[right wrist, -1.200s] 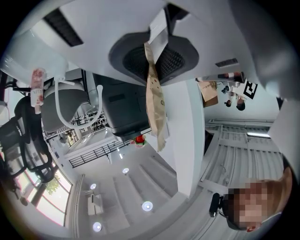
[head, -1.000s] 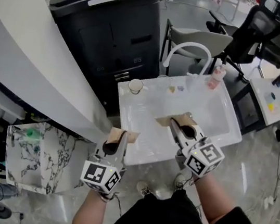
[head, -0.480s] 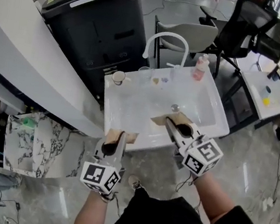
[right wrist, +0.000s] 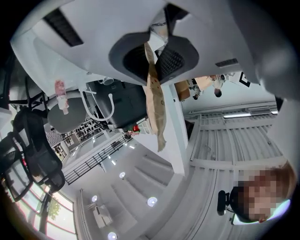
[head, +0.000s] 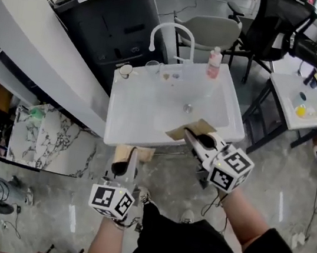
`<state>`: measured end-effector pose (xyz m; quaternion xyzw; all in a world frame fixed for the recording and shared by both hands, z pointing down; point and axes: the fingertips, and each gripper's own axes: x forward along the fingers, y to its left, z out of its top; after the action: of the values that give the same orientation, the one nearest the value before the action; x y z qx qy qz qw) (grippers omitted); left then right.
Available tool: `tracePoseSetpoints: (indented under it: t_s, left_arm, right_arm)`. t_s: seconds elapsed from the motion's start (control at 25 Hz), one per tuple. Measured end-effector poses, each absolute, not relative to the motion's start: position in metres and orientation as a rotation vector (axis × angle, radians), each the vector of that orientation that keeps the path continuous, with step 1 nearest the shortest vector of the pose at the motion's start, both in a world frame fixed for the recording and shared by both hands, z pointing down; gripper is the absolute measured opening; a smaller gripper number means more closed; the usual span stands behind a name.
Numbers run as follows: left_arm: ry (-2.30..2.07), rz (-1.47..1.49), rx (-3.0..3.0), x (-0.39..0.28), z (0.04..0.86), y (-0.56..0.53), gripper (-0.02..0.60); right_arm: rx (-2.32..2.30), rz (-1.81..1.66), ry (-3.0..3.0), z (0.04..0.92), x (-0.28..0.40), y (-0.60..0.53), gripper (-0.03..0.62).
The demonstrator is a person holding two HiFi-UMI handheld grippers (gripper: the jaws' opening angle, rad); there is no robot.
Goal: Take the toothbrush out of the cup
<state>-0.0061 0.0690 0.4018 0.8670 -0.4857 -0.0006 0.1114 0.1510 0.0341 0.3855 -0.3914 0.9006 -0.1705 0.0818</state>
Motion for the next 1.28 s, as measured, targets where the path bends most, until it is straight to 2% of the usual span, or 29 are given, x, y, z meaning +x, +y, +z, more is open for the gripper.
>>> tracePoseSetpoints:
  t_s: [0.48,1.28]
  left_arm:
    - [-1.499,-0.008,2.526,0.006,0.381,0.119,0.032]
    - [-1.336,-0.057,2.605,-0.099,0.371,0.161,0.032]
  right_arm:
    - [-1.1,-0.537,2.683,0.374,0.16,0.077,0.028]
    - [-1.279,-0.506,2.64,0.378,0.058,0.141,0.028]
